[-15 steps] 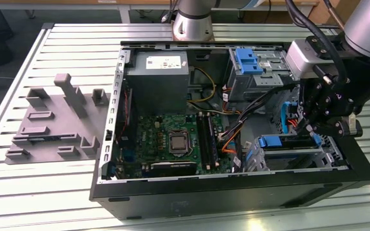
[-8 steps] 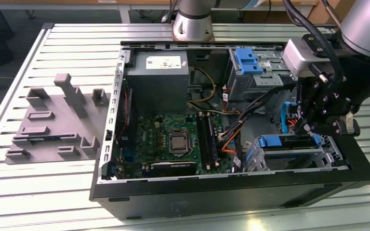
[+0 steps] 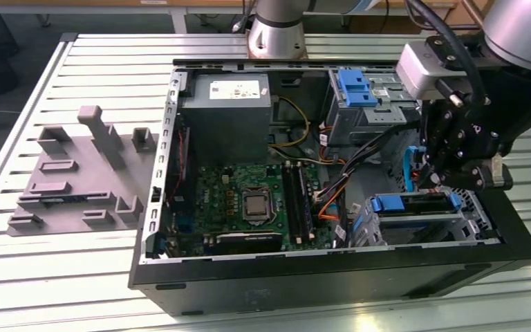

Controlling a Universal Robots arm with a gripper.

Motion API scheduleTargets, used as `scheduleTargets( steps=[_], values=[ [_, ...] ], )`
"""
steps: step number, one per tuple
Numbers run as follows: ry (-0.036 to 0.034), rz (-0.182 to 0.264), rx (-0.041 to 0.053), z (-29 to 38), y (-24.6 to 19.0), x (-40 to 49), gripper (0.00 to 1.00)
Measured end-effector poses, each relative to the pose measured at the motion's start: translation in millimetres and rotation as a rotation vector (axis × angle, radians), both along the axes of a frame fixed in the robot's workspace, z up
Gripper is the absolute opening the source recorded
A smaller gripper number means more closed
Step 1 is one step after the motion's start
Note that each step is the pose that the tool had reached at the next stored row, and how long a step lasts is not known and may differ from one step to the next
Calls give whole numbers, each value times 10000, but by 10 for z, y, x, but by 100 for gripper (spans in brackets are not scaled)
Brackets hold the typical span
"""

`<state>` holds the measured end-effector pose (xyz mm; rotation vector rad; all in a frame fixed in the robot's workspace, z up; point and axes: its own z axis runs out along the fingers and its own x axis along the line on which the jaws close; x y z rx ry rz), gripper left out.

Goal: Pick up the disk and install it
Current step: 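Insert the second disk wire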

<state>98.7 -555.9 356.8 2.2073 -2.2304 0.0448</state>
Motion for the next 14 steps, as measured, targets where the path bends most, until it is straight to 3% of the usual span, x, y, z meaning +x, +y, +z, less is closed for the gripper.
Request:
scheduleTargets(
  steps=[5, 14],
  values=[
    [0, 1, -2, 45, 27, -39, 11],
    [0, 0, 0, 328, 76, -41, 11]
  ],
)
